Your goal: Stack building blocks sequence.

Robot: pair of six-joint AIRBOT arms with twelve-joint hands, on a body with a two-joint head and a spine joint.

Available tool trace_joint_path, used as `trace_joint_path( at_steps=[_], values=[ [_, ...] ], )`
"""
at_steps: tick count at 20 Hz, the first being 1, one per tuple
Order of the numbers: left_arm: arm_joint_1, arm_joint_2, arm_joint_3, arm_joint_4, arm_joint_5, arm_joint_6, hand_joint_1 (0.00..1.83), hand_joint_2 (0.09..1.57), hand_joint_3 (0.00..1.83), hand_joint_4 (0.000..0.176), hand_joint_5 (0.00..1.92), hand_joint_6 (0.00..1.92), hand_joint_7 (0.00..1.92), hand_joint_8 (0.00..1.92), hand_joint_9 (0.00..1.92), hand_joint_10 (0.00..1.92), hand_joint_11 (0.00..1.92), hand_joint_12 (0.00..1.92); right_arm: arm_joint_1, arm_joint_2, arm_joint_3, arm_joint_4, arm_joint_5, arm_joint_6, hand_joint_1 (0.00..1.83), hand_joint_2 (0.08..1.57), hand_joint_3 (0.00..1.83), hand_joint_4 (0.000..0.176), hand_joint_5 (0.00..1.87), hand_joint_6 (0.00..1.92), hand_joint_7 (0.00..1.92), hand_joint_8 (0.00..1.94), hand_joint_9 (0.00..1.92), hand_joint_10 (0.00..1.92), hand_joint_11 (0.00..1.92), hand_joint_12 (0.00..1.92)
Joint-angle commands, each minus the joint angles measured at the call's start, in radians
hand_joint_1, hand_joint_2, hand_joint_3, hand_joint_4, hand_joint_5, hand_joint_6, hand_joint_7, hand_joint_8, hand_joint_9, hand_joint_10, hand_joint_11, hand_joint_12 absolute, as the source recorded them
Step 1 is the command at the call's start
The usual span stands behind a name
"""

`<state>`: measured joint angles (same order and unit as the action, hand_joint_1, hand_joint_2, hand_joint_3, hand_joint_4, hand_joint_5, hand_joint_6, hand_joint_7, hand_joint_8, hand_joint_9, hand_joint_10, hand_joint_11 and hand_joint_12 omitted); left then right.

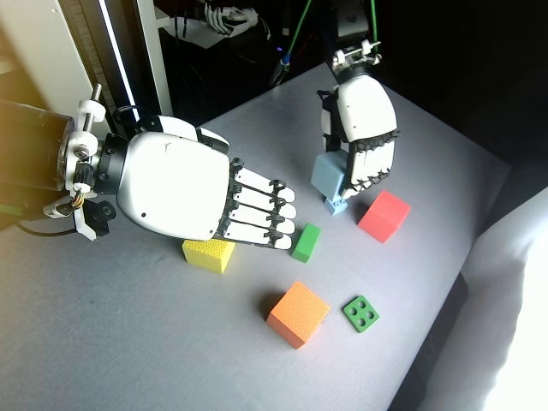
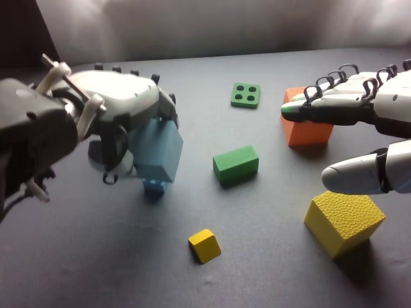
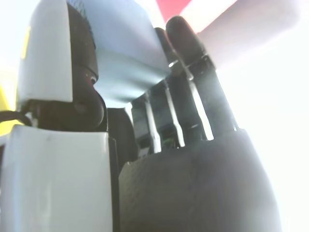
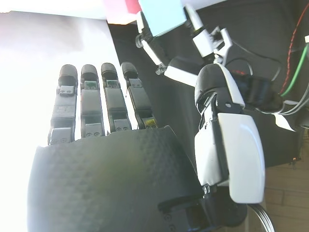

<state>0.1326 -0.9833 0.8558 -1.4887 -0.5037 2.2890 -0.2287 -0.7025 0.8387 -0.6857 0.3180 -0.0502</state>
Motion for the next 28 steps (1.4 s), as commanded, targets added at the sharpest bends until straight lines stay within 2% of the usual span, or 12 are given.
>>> trace_joint_path(
  at_steps=[1, 2, 4, 6, 9, 13, 15, 17, 20, 24, 26, 28],
  values=[
    [-0.019, 0.0, 0.014, 0.048, 0.004, 0.003, 1.37, 1.14, 0.0, 0.0, 0.82, 1.09, 0.98, 0.94, 0.86, 1.35, 0.44, 1.38, 0.01, 0.012, -0.002, 0.024, 0.093, 0.002, 0.08, 1.24, 0.0, 0.0, 0.11, 0.0, 0.09, 0.0, 0.08, 0.0, 0.0, 0.23],
    [-0.027, -0.006, 0.034, 0.051, 0.021, 0.003, 1.37, 1.15, 0.0, 0.0, 0.81, 1.11, 0.96, 0.98, 0.83, 1.38, 0.43, 1.42, 0.01, 0.012, -0.002, 0.024, 0.093, 0.002, 0.08, 1.25, 0.0, 0.0, 0.09, 0.0, 0.06, 0.0, 0.06, 0.0, 0.0, 0.21],
    [-0.043, -0.019, 0.078, 0.058, 0.057, 0.003, 1.38, 1.12, 0.0, 0.0, 0.86, 1.05, 1.05, 0.83, 0.91, 1.26, 0.48, 1.36, 0.01, 0.012, -0.002, 0.024, 0.093, 0.001, 0.1, 1.25, 0.0, 0.0, 0.09, 0.0, 0.06, 0.0, 0.06, 0.0, 0.0, 0.2],
    [-0.058, -0.032, 0.118, 0.061, 0.082, 0.003, 1.37, 1.13, 0.0, 0.0, 0.83, 1.08, 1.01, 0.88, 0.87, 1.34, 0.44, 1.4, 0.01, 0.012, -0.002, 0.024, 0.093, 0.001, 0.1, 1.25, 0.0, 0.0, 0.13, 0.0, 0.09, 0.0, 0.08, 0.0, 0.0, 0.27],
    [-0.07, -0.051, 0.175, 0.069, 0.123, 0.003, 1.37, 1.15, 0.0, 0.0, 0.82, 1.09, 0.96, 0.98, 0.86, 1.37, 0.44, 1.43, 0.01, 0.012, -0.002, 0.024, 0.094, 0.001, 0.09, 1.25, 0.0, 0.0, 0.11, 0.0, 0.07, 0.0, 0.07, 0.0, 0.0, 0.23],
    [-0.071, -0.065, 0.227, 0.077, 0.164, 0.004, 1.37, 1.14, 0.0, 0.0, 0.82, 1.09, 0.98, 0.96, 0.85, 1.37, 0.41, 1.43, 0.01, 0.012, -0.002, 0.024, 0.094, 0.001, 0.1, 1.25, 0.0, 0.0, 0.12, 0.0, 0.08, 0.0, 0.07, 0.0, 0.0, 0.24],
    [-0.069, -0.07, 0.251, 0.088, 0.174, 0.004, 1.38, 1.12, 0.0, 0.0, 0.85, 1.04, 1.03, 0.86, 0.89, 1.31, 0.45, 1.39, 0.01, 0.012, -0.003, 0.024, 0.094, 0.001, 0.09, 1.25, 0.0, 0.0, 0.11, 0.0, 0.07, 0.01, 0.06, 0.0, 0.0, 0.21],
    [-0.067, -0.075, 0.279, 0.101, 0.192, 0.004, 1.37, 1.16, 0.0, 0.0, 0.8, 1.11, 0.96, 1.0, 0.82, 1.41, 0.41, 1.43, 0.01, 0.012, -0.003, 0.024, 0.094, 0.001, 0.09, 1.24, 0.0, 0.0, 0.14, 0.01, 0.1, 0.01, 0.09, 0.01, 0.0, 0.26],
    [-0.066, -0.078, 0.314, 0.117, 0.214, 0.004, 1.37, 1.14, 0.0, 0.0, 0.83, 1.09, 1.01, 0.91, 0.86, 1.33, 0.45, 1.39, 0.01, 0.012, -0.005, 0.024, 0.094, 0.001, 0.06, 1.25, 0.0, 0.0, 0.1, 0.0, 0.07, 0.0, 0.06, 0.0, 0.0, 0.19],
    [-0.073, -0.071, 0.324, 0.124, 0.233, 0.005, 1.37, 1.15, 0.0, 0.0, 0.79, 1.14, 0.96, 0.96, 0.84, 1.38, 0.42, 1.43, 0.01, 0.012, -0.007, 0.024, 0.094, 0.001, 0.0, 1.26, 0.0, 0.0, 0.05, 0.0, 0.03, 0.0, 0.02, 0.0, 0.0, 0.11],
    [-0.071, -0.063, 0.311, 0.125, 0.232, 0.007, 1.37, 1.14, 0.0, 0.0, 0.8, 1.11, 1.0, 0.91, 0.87, 1.36, 0.45, 1.42, 0.01, 0.012, -0.009, 0.024, 0.094, 0.001, 0.06, 1.25, 0.0, 0.0, 0.11, 0.0, 0.08, 0.0, 0.06, 0.0, 0.0, 0.2],
    [-0.067, -0.053, 0.296, 0.107, 0.231, 0.029, 1.37, 1.14, 0.0, 0.0, 0.8, 1.1, 1.01, 0.91, 0.86, 1.35, 0.45, 1.4, 0.01, 0.013, -0.01, 0.024, 0.094, 0.001, 0.03, 1.26, 0.0, 0.0, 0.1, 0.0, 0.08, 0.0, 0.05, 0.0, 0.0, 0.14]
  ],
)
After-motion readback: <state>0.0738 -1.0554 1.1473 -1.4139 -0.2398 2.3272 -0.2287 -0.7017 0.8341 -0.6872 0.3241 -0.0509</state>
